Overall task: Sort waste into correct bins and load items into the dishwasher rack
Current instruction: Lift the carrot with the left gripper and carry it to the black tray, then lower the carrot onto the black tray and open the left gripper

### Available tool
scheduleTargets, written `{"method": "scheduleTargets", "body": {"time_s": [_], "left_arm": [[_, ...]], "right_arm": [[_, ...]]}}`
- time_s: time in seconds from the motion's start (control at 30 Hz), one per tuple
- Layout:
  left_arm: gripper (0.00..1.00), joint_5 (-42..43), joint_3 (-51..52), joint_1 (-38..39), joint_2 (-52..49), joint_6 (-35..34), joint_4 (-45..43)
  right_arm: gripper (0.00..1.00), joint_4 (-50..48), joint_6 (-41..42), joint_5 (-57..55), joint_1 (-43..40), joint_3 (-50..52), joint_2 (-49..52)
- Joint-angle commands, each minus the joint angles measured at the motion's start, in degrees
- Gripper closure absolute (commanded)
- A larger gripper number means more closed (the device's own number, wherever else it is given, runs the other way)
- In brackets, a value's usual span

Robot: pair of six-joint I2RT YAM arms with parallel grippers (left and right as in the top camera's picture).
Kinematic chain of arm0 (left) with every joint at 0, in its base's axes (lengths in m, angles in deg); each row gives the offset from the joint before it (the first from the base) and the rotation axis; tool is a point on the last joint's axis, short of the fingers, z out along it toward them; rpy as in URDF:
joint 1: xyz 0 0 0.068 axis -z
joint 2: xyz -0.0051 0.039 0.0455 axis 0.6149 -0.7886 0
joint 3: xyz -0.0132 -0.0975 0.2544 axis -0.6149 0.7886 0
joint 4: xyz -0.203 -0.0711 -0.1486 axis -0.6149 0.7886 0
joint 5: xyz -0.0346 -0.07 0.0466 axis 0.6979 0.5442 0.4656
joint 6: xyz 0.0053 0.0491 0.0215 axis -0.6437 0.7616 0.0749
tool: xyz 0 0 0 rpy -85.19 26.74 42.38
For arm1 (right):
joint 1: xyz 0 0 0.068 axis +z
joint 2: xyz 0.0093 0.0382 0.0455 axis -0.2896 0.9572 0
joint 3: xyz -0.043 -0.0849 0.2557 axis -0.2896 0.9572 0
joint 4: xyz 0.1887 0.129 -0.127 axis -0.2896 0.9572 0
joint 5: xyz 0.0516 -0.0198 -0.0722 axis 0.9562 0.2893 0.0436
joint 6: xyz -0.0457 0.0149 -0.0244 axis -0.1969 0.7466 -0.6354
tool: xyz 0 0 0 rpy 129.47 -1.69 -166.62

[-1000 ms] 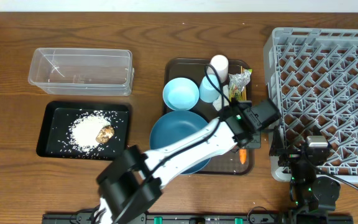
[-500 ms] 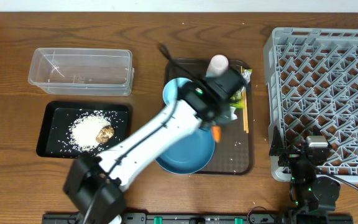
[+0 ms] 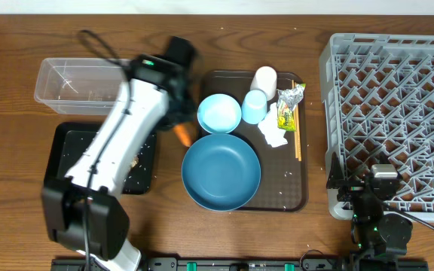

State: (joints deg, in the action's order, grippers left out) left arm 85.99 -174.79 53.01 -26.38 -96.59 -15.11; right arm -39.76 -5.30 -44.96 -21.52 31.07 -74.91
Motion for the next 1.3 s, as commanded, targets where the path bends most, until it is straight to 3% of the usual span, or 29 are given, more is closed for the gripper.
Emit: {"method": "scheduleTargets", "body": {"time_s": [0.0,0.23,0.6,0.8,1.17,1.27], "left_arm": [[0.80,-1.6,-1.0,-7.5,1.2,1.3,1.7],[0.80,-1.6,0.9,-22.0,1.0,1.4,2.0],[0.80,-1.3,10.6,-39.5,0.9,1.4,-4.9],[0.80,1.5,16.1,-43.3,0.9,0.9,-10.1],[0.79,1.7,22.9,-43.4,0.9,1.0,-15.8],[0.73,1.8,23.1,-43.4,0.9,1.0,-15.8]], "right_arm": [[0.01,0.1,-0.9,0.0,-0.9,0.2,-0.3],[0.01,0.1,-0.9,0.1,-0.9,0.2,-0.3],[0.01,0.1,-0.9,0.1,-0.9,0.2,-0.3],[0.01,0.1,-0.9,0.1,-0.9,0.2,-0.3],[0.01,0.1,-0.9,0.1,-0.9,0.2,-0.3],[0.01,0.1,-0.9,0.1,-0.9,0.2,-0.3]]}}
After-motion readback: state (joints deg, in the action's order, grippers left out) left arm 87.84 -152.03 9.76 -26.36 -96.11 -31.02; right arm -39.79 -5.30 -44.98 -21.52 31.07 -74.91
